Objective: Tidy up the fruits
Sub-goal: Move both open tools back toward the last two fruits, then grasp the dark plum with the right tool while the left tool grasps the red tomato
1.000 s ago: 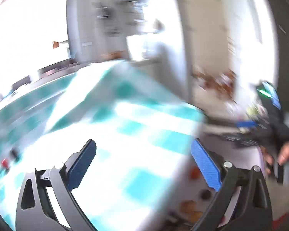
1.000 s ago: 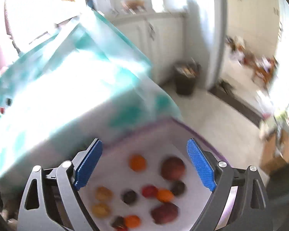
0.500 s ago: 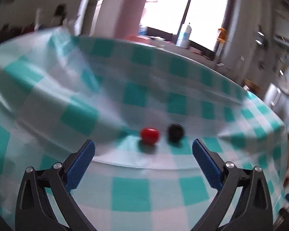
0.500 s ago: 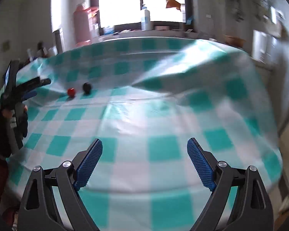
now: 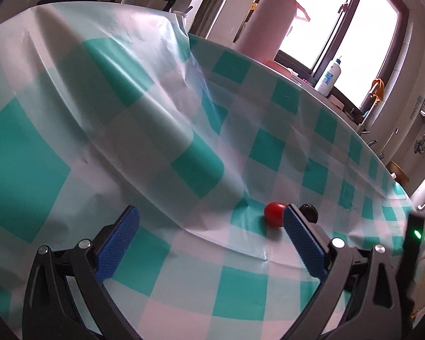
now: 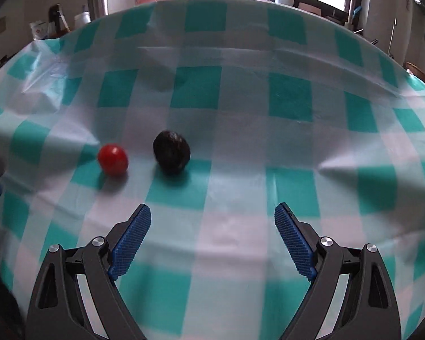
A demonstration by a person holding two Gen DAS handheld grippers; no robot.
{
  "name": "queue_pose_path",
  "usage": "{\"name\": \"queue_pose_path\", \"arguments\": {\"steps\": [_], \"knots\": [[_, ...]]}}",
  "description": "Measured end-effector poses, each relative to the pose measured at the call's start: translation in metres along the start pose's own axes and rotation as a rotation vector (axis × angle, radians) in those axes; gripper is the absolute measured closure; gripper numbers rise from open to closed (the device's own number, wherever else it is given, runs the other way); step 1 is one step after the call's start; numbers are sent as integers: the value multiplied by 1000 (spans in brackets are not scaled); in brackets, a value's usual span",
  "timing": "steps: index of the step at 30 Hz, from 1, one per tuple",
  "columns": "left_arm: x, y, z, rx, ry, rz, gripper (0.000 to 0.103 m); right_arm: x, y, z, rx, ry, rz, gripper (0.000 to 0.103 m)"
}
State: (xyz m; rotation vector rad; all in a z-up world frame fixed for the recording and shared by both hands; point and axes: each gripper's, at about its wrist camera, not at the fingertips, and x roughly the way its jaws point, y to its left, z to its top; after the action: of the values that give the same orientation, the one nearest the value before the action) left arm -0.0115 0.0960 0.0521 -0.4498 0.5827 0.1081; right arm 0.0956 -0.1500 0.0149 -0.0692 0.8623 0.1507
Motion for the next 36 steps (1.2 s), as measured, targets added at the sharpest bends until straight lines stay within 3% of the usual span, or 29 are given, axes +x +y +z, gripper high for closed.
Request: {"name": "queue_pose_path", "arguments": {"steps": [4, 10, 12, 13, 18, 23, 28, 32, 36], "knots": [[-1, -1, 1, -16, -8, -4, 2, 33, 11, 20, -7, 49, 36, 19], [1, 1, 1, -45, 16, -15, 2, 56, 28, 34, -71, 43, 56, 37], [4, -2, -1, -29, 25, -12, 2, 55, 29, 36, -75, 25, 70, 64], [4, -4, -2, -18, 27, -10, 2, 51, 29, 34, -83, 8, 93, 65], [11, -19, -10, 55, 53, -18, 2, 19, 15, 7, -38, -58, 149, 66], [19, -41, -23, 164, 111, -82, 2, -27, -28, -38, 117, -107, 217, 65], [20, -68, -42, 304, 120, -105, 2, -55, -56, -72, 237, -125, 284, 65], [26, -80, -50, 339, 154, -146, 2, -61, -78, -83, 332, -140, 345, 65], [43, -84, -42, 305, 186, -156, 3, -63, -78, -81, 352, -180, 386, 65]]}}
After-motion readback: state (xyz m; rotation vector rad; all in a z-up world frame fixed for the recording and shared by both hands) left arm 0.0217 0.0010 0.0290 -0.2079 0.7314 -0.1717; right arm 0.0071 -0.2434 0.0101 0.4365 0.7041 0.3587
